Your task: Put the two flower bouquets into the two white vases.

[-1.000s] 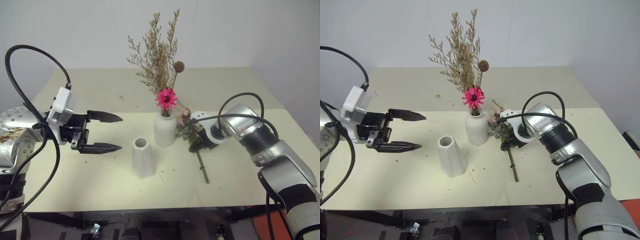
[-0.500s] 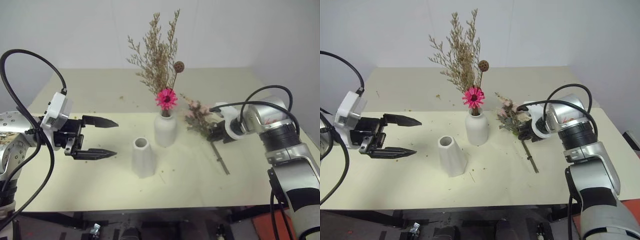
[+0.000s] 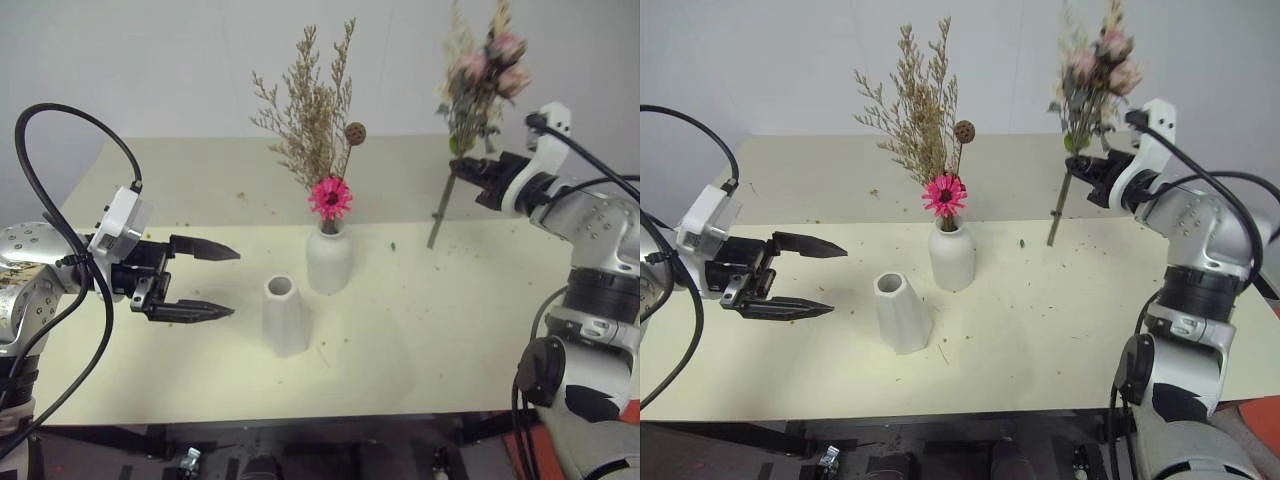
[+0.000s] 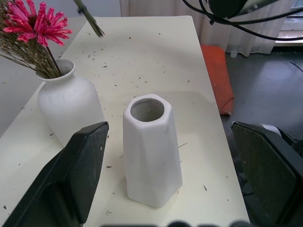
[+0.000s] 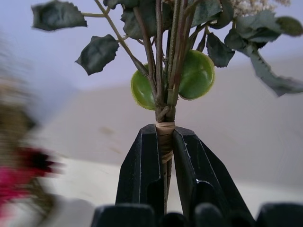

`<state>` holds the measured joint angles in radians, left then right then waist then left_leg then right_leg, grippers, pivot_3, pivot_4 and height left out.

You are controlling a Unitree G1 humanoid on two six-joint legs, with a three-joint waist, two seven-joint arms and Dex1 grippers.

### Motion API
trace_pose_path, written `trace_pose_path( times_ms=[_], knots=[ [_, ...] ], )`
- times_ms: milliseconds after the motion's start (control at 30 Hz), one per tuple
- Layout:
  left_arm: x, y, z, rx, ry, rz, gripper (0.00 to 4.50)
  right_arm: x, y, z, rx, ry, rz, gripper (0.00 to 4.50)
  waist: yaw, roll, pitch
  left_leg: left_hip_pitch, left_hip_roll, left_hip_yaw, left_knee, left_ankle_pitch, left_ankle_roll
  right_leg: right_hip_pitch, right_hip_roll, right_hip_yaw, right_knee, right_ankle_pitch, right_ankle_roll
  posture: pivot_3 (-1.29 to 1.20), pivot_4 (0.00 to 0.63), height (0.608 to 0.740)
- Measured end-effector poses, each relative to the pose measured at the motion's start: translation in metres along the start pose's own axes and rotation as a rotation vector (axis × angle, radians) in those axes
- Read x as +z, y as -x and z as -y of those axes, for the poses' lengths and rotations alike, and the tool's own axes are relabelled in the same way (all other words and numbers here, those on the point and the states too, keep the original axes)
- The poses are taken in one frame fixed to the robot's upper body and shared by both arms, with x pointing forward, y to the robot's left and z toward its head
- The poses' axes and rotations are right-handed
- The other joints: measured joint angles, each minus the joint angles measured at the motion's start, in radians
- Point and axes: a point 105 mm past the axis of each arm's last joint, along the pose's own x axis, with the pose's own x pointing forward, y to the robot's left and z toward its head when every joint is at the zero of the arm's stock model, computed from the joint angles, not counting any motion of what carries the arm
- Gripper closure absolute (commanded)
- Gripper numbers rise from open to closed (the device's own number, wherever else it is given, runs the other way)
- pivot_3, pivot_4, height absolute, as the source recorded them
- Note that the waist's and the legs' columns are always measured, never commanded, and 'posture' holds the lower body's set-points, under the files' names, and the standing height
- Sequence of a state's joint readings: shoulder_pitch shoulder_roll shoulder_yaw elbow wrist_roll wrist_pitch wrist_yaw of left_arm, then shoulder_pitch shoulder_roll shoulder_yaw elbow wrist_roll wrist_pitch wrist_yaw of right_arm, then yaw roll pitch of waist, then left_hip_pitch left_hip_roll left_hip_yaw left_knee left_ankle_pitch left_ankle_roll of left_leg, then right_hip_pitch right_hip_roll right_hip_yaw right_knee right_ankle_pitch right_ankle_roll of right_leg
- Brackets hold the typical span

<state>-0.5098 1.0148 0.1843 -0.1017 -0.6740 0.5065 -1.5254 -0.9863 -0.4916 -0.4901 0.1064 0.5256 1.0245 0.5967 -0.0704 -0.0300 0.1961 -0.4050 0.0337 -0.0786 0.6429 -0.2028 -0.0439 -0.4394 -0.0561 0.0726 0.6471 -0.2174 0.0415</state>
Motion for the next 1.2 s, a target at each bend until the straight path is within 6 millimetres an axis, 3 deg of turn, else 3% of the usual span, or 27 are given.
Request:
trace_pose_path(
  times_ms=[233,567,900,1200],
  knots=[
    [-0.001,0.002,0.000,0.012,0.021,-0.011,0.00,0.022,0.015,-0.075,0.477,-0.009,0.151,4.32,-0.003,0.000,0.000,0.001,0.001,0.000,0.000,0.000,0.000,0.000,0.001,0.000,0.000,0.000,0.001,0.00,0.150,0.740],
    [0.003,0.003,0.000,0.025,0.032,0.005,0.00,-0.033,-0.011,-0.133,0.743,0.078,0.056,4.32,-0.001,0.000,0.000,0.001,0.001,0.000,0.000,0.000,0.000,0.000,0.001,0.000,0.001,-0.002,0.003,0.00,0.150,0.740],
    [-0.005,0.005,-0.001,0.075,0.073,0.011,0.00,-0.032,-0.022,-0.165,0.839,0.102,0.129,4.32,0.001,0.000,0.000,0.002,0.001,0.000,0.000,0.000,0.000,0.000,0.001,0.000,0.001,0.000,0.000,0.00,0.150,0.740],
    [-0.004,0.009,0.003,0.097,0.073,0.012,0.00,-0.050,-0.030,-0.188,0.903,0.071,0.103,4.32,0.000,0.000,0.000,0.002,0.001,0.000,0.000,0.000,0.000,0.000,0.001,0.000,0.001,0.000,0.000,0.00,0.150,0.740]
  ],
)
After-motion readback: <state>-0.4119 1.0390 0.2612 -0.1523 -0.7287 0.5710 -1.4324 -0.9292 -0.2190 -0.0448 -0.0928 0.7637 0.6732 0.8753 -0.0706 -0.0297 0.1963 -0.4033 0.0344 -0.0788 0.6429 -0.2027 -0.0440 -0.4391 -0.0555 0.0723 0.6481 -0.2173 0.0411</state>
